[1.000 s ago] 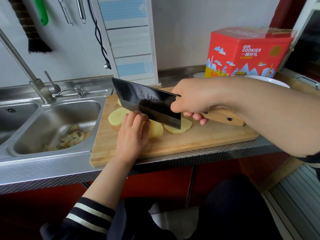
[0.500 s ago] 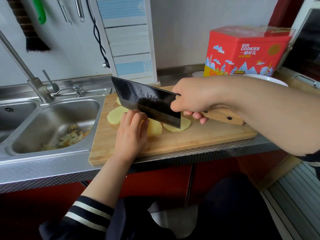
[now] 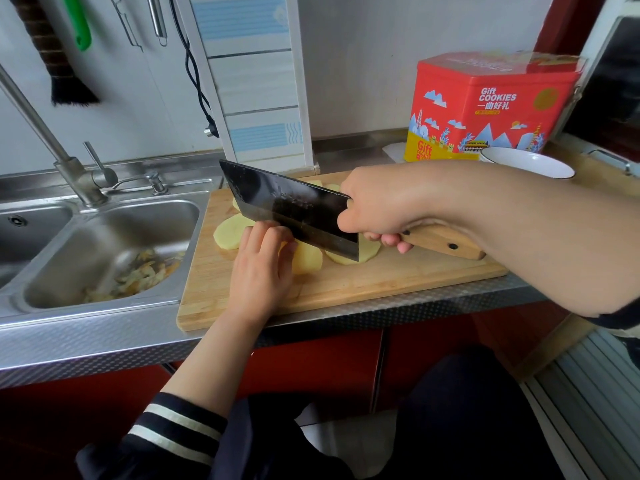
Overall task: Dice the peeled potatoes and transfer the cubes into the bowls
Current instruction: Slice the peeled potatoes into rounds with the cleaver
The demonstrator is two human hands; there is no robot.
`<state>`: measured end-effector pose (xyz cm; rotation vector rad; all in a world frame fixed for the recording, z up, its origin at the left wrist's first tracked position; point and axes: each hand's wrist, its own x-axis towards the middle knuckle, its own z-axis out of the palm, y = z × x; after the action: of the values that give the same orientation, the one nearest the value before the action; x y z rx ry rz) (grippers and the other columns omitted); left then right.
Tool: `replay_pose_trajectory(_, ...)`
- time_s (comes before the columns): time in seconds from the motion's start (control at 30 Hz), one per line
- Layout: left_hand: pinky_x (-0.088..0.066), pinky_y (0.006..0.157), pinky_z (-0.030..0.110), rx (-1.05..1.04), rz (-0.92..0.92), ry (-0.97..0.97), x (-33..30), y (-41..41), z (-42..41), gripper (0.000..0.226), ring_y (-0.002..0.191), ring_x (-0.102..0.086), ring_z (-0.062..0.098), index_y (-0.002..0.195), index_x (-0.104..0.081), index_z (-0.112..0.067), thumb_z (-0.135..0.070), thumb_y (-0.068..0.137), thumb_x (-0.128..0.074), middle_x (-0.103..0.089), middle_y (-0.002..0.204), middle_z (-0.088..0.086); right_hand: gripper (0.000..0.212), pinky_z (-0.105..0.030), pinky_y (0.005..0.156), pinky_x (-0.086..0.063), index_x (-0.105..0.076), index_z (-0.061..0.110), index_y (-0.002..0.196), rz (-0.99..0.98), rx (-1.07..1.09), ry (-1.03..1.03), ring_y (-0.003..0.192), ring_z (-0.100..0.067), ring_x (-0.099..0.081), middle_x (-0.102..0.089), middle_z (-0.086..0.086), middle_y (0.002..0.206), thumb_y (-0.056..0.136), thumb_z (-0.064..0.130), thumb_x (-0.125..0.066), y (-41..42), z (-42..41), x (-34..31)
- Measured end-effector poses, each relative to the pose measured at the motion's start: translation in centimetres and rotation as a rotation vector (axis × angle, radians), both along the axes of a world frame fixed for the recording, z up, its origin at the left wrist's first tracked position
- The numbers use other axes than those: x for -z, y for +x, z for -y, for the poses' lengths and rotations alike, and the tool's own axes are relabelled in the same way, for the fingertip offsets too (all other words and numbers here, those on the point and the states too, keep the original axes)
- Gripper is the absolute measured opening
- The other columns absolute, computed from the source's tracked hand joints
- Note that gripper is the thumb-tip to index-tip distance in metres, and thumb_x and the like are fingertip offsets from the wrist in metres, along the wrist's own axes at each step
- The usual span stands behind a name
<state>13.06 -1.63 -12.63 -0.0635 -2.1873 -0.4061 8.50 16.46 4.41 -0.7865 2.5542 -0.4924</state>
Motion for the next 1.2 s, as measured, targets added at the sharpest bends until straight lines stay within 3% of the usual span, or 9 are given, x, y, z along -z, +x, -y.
replay_pose_trajectory(0.5,-0.030,0.077,0.020,-0.024,-0.007,-0.001,0.1,0.1,-0.2,0.015,0.087,-0.047,0.025,0.094,-0.058,-0.002,-0.015,0.092,-0.051,-0.057,0.096,0.014,0.016,-0.023,0.038,-0.042,-0.051,0.002,0.085,0.049,0.015,-0.002,0.032,-0.013,-0.039,-0.050,-0.010,0.059,0.095,0.013,-0.044,0.0,0.4,1.0)
replay_pose_trajectory(1.2,-0.030,0.080,0.022,-0.039,-0.067,-0.040,0.8,0.8,-0.5,0.010,0.089,-0.045,0.029,0.096,-0.055,-0.003,-0.008,0.089,-0.050,-0.053,0.099,0.014,0.022,-0.021,0.038,-0.041,-0.055,0.000,0.107,0.093,0.022,0.016,0.036,-0.011,-0.039,-0.049,-0.008,0.061,0.097,0.014,-0.042,0.8,0.4,1.4)
